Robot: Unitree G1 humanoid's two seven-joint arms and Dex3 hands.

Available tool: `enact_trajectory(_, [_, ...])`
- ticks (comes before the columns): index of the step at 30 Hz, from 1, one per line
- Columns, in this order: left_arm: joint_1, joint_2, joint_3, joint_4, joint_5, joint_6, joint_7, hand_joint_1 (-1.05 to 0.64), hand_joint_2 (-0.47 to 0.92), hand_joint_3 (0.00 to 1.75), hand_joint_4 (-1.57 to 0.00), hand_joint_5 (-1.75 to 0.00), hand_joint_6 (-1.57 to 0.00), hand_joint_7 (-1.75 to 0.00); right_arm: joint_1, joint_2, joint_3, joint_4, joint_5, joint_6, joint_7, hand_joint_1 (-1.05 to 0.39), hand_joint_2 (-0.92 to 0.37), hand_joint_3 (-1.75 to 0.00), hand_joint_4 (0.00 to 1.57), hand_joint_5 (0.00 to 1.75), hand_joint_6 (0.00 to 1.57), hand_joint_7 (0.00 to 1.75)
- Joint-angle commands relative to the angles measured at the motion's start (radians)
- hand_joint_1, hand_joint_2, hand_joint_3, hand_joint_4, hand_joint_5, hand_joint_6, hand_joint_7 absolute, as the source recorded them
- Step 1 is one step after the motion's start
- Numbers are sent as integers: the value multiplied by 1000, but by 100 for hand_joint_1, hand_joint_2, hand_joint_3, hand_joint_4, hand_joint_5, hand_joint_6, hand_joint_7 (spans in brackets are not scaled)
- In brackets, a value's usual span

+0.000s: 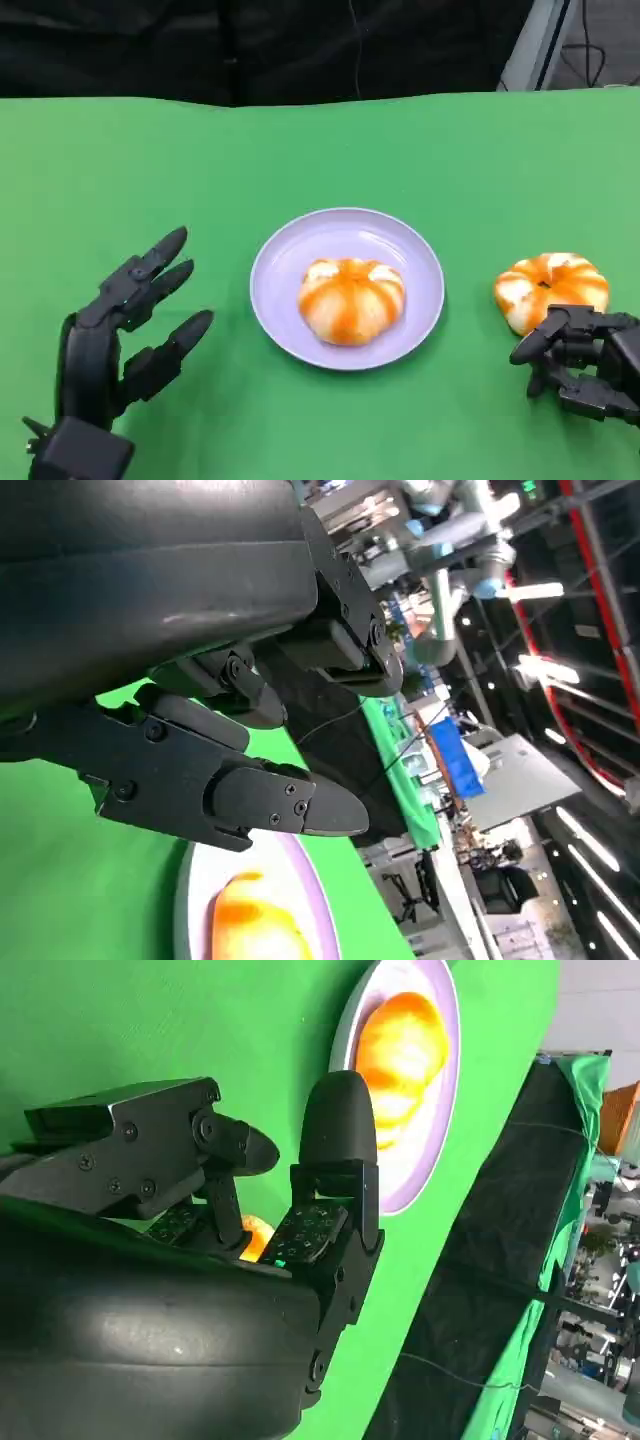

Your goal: Grasp the bread from the table and place it into the plate.

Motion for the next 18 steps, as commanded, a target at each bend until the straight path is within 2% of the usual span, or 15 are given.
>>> enact_trajectory(1, [0, -1, 36, 37, -67, -17, -71, -38, 92, 24, -78, -1, -66, -1, 13, -20, -7, -2, 10, -7, -4, 14, -84, -65, 88, 140, 93, 98])
enact_trajectory(9, [12, -30, 97, 53, -199, 8, -222, -17, 92, 25, -80, -1, -68, -2, 11, -18, -10, 1, 15, 0, 4, 14, -85, -64, 88, 140, 93, 98])
enact_trajectory(16, [17, -21, 123, 83, -157, 16, -213, -4, 92, 38, -85, -2, -79, -4, 10, -21, -8, 1, 9, -7, -4, 14, -84, -64, 88, 139, 93, 98])
enact_trajectory(18, [17, -37, 137, 79, -203, 44, -256, -3, 92, 40, -86, -2, -83, -5, 10, -20, -9, 0, 11, -4, -1, 14, -84, -64, 88, 139, 93, 98])
